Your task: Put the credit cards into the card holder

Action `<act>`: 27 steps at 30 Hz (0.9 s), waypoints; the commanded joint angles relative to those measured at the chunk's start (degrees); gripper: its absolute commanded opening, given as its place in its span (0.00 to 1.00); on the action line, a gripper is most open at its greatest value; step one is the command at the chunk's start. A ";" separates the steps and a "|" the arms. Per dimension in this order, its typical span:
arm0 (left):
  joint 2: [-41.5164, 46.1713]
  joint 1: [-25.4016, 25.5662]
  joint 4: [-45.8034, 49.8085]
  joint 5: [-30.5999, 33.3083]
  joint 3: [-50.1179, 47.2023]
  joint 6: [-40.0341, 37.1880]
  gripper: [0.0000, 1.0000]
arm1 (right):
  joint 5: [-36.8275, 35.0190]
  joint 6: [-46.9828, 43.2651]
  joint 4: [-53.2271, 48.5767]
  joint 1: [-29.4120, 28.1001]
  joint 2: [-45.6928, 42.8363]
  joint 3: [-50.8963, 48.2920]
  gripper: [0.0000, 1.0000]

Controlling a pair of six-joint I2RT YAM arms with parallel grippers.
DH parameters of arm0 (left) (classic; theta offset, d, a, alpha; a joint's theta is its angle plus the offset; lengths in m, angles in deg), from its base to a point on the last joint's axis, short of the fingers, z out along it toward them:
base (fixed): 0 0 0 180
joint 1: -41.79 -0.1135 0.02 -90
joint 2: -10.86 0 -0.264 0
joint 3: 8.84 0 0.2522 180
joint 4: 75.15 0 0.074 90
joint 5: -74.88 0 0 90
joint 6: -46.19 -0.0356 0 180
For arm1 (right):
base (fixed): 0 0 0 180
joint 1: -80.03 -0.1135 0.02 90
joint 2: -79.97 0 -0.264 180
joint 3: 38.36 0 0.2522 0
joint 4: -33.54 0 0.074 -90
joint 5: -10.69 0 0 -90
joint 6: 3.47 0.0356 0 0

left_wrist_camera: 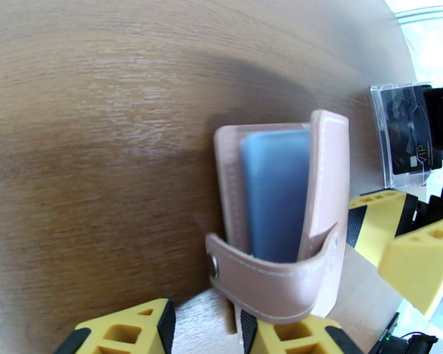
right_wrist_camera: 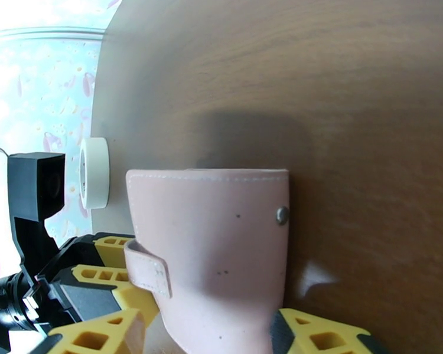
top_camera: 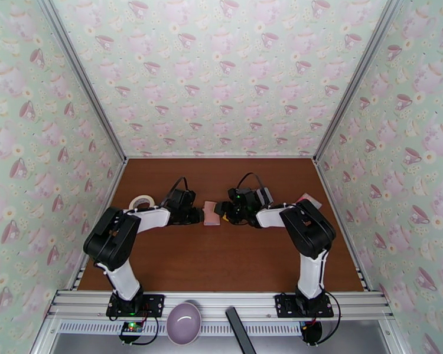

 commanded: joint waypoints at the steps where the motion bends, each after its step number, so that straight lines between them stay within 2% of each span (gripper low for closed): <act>1: -4.73 0.64 1.66 1.18 0.90 -1.38 0.37 | 0.36 -2.15 -1.37 -1.09 3.60 0.88 0.56; 3: -5.40 0.65 2.15 1.25 1.31 -1.56 0.37 | -0.54 -3.91 -3.68 -1.60 3.27 1.72 0.56; 7: -5.63 0.64 2.79 1.43 1.47 -1.76 0.35 | -10.27 -11.53 -20.14 -3.47 1.16 6.86 0.62; 10: -3.64 0.56 0.81 0.71 -0.08 -1.02 0.35 | -14.55 -13.63 -26.78 -4.08 1.20 9.42 0.62; 13: 0.08 0.38 -2.08 -0.57 -2.29 0.25 0.38 | -14.76 -13.94 -27.75 -4.18 2.08 10.00 0.62; 18: 5.98 0.28 -3.96 -1.78 -3.47 1.25 0.41 | -14.42 -13.81 -27.66 -4.18 2.54 10.07 0.53; 23: 5.63 0.21 -4.81 -3.13 -1.93 1.34 0.41 | -14.30 -14.09 -28.26 -4.82 2.54 10.99 0.52; 27: 3.80 0.29 -6.47 -3.94 -1.44 2.00 0.42 | -14.66 -14.61 -29.32 -5.48 3.15 12.06 0.47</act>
